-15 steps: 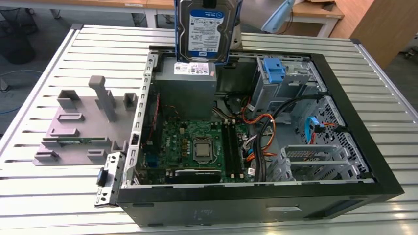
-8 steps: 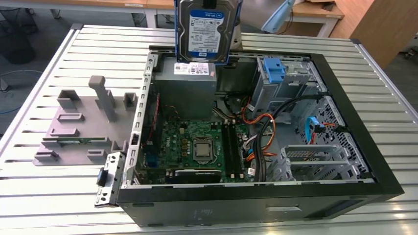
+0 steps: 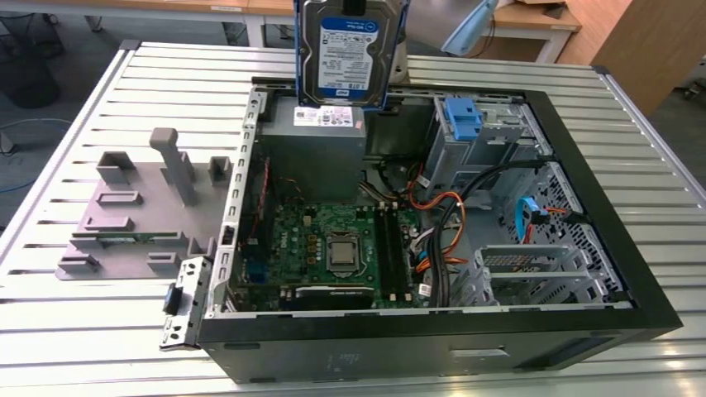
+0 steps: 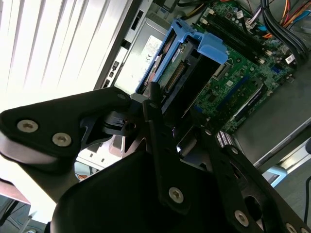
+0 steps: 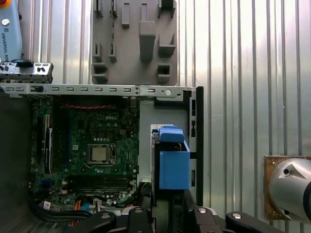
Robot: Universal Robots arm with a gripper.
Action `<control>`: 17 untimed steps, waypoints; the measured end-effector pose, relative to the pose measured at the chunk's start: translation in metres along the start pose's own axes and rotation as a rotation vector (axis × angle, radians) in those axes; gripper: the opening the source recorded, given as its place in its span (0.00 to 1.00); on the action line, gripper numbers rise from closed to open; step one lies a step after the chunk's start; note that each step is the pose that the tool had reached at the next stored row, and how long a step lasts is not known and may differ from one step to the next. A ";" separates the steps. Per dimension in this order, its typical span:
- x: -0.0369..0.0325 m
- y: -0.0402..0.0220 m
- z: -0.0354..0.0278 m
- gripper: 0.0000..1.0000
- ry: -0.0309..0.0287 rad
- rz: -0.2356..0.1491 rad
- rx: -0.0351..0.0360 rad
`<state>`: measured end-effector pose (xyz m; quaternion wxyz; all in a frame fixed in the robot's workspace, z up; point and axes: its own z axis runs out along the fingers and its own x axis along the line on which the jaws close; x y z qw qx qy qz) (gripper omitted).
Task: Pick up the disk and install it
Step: 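Pick up the disk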
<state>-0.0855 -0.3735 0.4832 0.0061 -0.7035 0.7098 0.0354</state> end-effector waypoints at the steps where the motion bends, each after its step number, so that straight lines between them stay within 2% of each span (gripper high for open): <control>1: 0.0002 0.0000 0.0000 0.35 0.0000 0.000 0.0000; 17: 0.0060 -0.0001 -0.0003 0.35 -0.0001 0.000 0.0001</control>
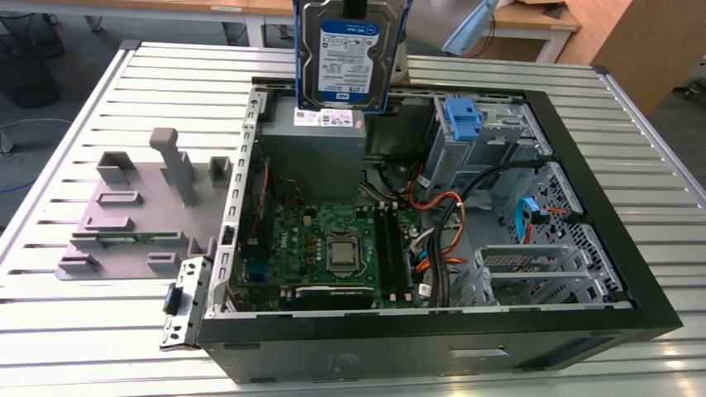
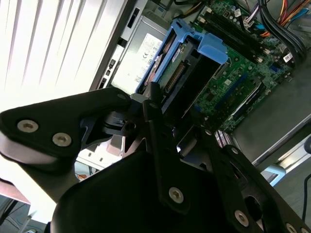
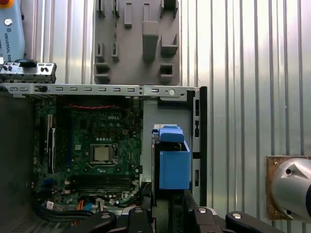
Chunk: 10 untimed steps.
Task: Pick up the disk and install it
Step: 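Pick up the disk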
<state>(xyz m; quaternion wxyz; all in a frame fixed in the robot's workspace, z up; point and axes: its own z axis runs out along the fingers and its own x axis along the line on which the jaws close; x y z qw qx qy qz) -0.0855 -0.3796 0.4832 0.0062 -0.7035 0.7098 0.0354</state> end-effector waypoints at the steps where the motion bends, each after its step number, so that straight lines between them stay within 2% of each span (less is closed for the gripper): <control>1: 0.0005 0.0000 0.0000 0.35 0.0000 0.000 0.0000; 10: 0.0049 0.0000 -0.0003 0.35 0.0000 0.000 0.0000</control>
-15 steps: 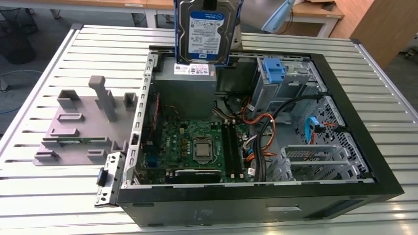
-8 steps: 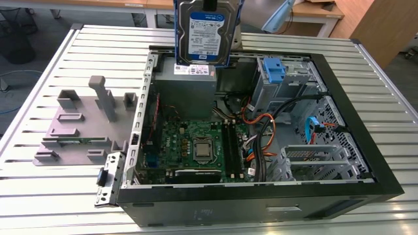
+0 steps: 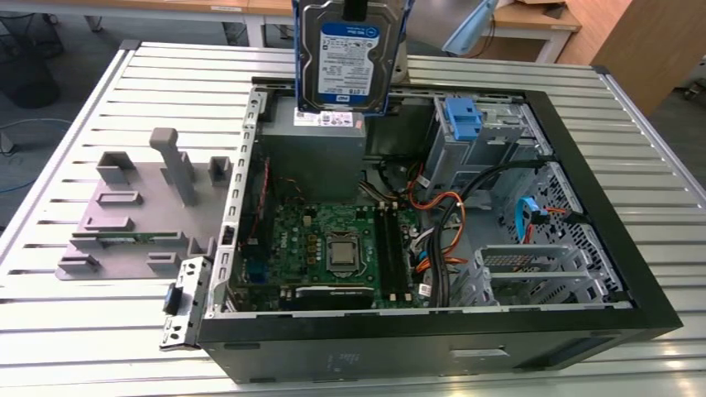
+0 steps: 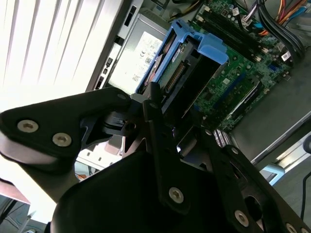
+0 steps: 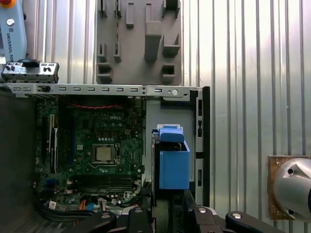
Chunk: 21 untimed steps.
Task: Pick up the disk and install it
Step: 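Pick up the disk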
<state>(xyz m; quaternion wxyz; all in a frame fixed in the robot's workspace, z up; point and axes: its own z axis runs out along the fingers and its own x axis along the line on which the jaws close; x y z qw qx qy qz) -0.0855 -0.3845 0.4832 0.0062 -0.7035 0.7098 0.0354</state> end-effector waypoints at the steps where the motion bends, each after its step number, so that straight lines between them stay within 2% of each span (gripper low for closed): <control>1: 0.0007 0.0000 -0.0001 0.35 0.0001 0.000 0.0000; 21: 0.0184 -0.0001 -0.0011 0.35 0.0000 0.000 0.0000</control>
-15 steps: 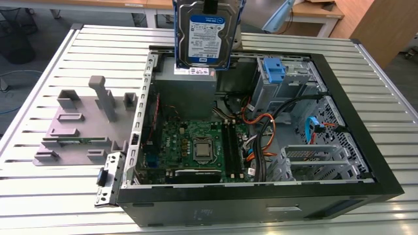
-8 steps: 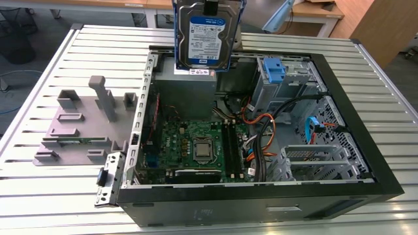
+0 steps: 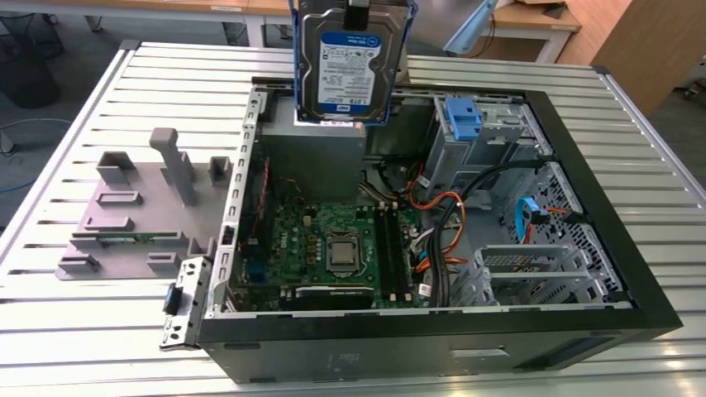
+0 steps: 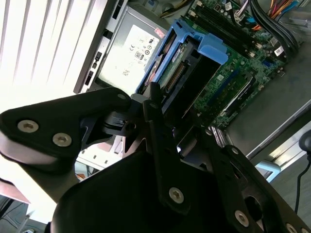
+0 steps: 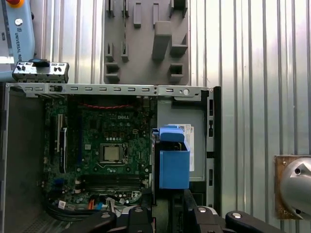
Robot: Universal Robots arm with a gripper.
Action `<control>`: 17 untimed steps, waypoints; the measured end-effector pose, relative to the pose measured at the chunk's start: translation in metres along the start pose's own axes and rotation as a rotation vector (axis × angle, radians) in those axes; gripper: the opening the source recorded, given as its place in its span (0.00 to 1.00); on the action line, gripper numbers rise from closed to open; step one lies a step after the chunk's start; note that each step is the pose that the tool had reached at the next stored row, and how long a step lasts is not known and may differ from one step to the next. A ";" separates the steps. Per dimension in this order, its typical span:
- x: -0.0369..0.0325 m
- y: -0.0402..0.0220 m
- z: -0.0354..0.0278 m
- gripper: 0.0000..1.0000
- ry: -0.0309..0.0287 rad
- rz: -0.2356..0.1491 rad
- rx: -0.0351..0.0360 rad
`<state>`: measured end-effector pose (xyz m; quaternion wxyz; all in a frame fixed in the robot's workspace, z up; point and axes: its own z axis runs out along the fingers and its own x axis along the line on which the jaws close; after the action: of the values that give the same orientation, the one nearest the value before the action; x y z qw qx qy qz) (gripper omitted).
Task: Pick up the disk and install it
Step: 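Pick up the disk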
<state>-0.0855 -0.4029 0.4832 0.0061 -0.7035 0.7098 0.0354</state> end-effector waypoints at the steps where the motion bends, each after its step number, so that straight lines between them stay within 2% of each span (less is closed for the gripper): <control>1: 0.0010 0.0000 0.0000 0.35 0.0000 0.000 0.0000; 17: 0.0036 0.0000 -0.0002 0.35 0.0000 0.000 0.0000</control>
<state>-0.0855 -0.4065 0.4832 0.0061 -0.7035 0.7098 0.0354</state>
